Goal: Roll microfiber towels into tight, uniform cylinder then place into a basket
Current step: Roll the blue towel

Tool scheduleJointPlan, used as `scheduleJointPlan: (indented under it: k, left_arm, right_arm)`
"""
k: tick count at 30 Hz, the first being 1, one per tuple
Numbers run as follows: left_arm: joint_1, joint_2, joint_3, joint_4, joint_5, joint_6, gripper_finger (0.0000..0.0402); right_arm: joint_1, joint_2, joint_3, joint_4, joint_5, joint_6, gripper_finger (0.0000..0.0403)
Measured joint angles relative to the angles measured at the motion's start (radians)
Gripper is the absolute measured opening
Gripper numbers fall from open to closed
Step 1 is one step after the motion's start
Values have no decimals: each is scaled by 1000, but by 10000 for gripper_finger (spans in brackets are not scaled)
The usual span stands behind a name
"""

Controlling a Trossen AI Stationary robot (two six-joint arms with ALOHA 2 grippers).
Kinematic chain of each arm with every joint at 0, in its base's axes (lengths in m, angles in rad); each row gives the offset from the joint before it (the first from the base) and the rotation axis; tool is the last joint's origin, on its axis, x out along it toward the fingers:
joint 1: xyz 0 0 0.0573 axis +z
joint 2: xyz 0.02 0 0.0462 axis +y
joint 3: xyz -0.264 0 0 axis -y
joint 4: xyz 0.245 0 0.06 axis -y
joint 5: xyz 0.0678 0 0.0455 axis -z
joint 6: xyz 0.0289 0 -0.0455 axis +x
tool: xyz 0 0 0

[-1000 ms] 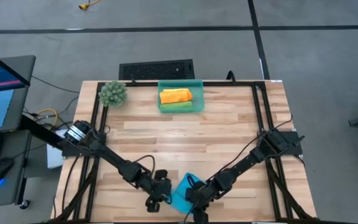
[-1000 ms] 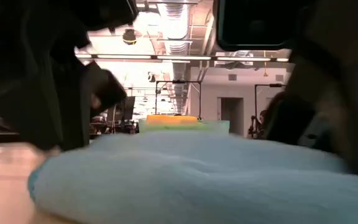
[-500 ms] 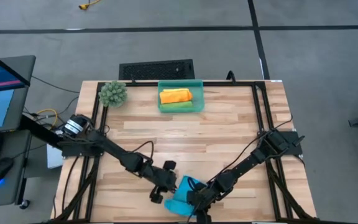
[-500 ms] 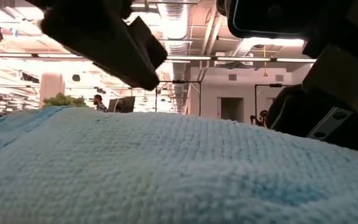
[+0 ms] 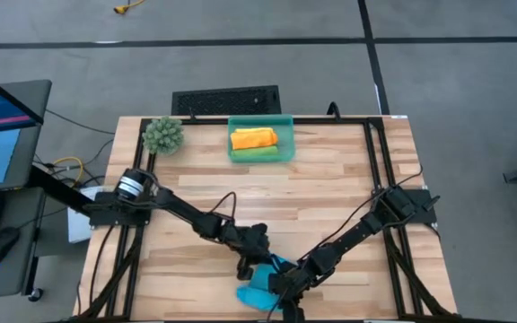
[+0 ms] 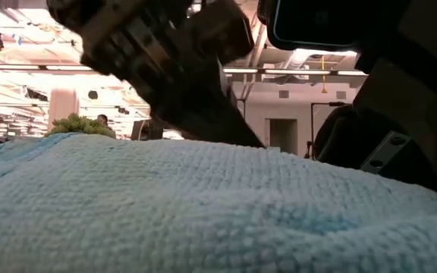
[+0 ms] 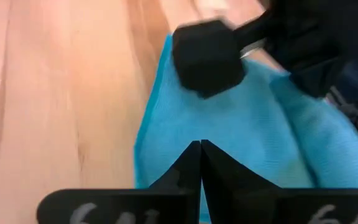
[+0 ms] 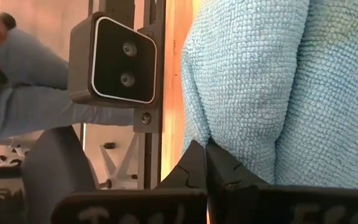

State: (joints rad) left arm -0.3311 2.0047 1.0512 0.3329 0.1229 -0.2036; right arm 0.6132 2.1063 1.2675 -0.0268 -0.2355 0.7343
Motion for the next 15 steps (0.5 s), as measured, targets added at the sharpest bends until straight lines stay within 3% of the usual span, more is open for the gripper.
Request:
scheduleJointPlan:
  k: [8, 13, 15]
  left_arm:
    - [24, 119, 37, 51, 98, -88, 0]
    - [20, 102, 42, -106, 8, -117, 0]
    - [23, 100, 41, -131, 21, -127, 0]
  right_arm:
    - [0, 0, 0, -2, -8, -2, 3]
    - [2, -2, 1, -22, -37, 40, 3]
    - [8, -2, 1, -21, -36, 95, 3]
